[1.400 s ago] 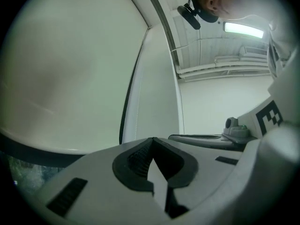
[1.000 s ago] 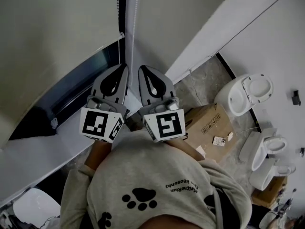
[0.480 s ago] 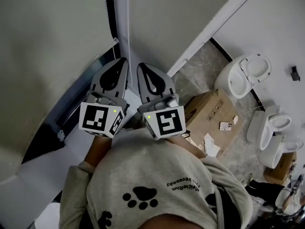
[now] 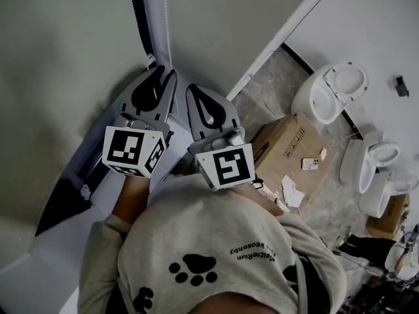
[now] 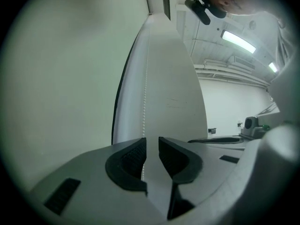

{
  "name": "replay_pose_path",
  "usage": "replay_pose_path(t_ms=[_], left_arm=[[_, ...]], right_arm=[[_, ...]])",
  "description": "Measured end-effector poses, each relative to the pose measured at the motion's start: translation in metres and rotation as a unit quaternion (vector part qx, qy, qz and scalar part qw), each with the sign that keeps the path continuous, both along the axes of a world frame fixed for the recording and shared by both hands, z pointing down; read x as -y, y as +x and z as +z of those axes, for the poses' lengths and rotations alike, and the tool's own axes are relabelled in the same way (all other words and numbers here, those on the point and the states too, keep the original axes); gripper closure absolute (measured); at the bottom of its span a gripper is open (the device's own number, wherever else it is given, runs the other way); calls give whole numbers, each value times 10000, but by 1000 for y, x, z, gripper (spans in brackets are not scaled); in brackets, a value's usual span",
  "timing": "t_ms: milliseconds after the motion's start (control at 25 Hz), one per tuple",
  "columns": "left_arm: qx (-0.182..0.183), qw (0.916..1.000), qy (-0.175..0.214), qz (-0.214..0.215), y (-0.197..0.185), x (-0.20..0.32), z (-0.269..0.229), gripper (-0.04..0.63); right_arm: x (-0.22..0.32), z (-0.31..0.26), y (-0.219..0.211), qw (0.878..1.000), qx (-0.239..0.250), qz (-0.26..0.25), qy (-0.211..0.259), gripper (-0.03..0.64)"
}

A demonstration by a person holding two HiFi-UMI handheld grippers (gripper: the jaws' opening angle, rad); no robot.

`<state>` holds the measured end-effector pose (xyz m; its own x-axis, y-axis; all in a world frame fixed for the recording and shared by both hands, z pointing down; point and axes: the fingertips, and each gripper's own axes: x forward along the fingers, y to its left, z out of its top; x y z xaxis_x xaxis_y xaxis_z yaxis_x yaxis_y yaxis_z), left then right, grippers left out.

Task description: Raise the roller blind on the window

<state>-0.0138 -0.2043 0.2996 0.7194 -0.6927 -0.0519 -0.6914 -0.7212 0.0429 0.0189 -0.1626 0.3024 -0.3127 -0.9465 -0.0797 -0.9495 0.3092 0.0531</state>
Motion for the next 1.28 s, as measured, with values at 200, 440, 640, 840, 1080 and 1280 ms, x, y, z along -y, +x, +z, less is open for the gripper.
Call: replay_pose_path(t_ms=[200,440,640,840,1080,1280], left_arm=[[100,9999,-45,37,7,14,8,506],[271,9996,-31,112,13,30,4,489],[322,9990,-130,284,15,37,3,489],[349,9984,-171,416,17,36,4,559],[543,9962,-204,646,20,26,9,584],[518,9964,-214,630,18,16,23,586]], right_arm=[[2,6,2,10000,-23,-3,2,607],[2,1,2,10000,6,18,55,607],[2,1,2,10000,-21,30,34,607],[3,3,3,10000,-37,4,33,607],[2,3,1,10000,-10,-86,26,607],[3,3,-2,9997,-65,-233,15,607]])
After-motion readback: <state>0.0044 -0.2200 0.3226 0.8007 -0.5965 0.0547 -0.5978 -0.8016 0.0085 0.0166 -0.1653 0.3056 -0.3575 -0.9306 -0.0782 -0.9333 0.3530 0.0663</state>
